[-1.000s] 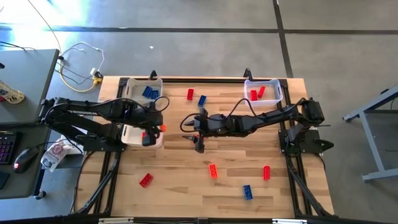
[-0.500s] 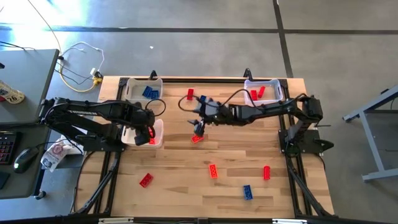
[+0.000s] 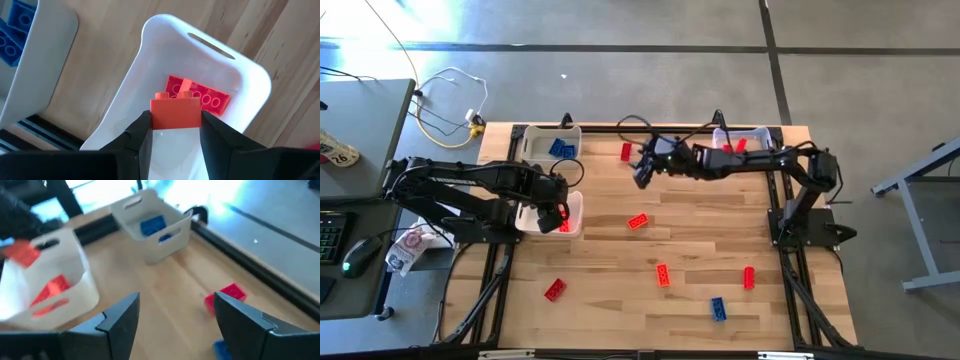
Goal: Sort & place blocks by color
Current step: Put the orange game piece into the white bin
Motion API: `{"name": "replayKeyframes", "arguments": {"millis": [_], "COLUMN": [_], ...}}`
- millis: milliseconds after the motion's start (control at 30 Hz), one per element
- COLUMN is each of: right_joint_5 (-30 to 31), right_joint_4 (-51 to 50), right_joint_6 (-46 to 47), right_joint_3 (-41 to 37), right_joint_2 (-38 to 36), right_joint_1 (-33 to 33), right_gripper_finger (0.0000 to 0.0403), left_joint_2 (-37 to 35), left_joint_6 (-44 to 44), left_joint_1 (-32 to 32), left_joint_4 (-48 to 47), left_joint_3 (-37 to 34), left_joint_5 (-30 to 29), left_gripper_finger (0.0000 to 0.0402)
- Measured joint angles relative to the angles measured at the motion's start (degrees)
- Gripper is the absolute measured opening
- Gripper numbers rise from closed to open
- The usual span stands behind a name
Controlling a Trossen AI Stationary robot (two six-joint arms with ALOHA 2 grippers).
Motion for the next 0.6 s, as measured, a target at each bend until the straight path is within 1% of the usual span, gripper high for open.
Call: {"name": "replayKeyframes", "arguments": {"millis": [233,333,467,600], "right_joint_5": [-4.1,-4.8,-4.5,-4.5], "right_joint_4": [7.6,5.5,2.7,-0.3], "right_joint_6": [-0.3,-0.8,-3.8,-4.0], "right_joint_3": [0.2,2.7,6.8,10.1], "right_joint_2": [0.0,0.0,0.1,0.4], "right_joint_1": [-3.6,-4.5,-4.7,-5.0], "right_gripper_finger": [0.0241,0.0241,0.0241,0.0241], "left_joint_2": [0.8,2.1,4.0,5.4], "left_joint_6": [-0.8,-0.8,1.2,2.0], "left_joint_1": [1.2,3.0,5.3,7.1], "left_joint_4": [1.2,1.1,1.1,1.1], "left_joint_3": [0.0,0.0,0.0,0.0], "left_joint_5": [0.0,0.0,0.0,0.0], "left_gripper_finger": [0.0109,0.0109,0.0110,0.0109]}}
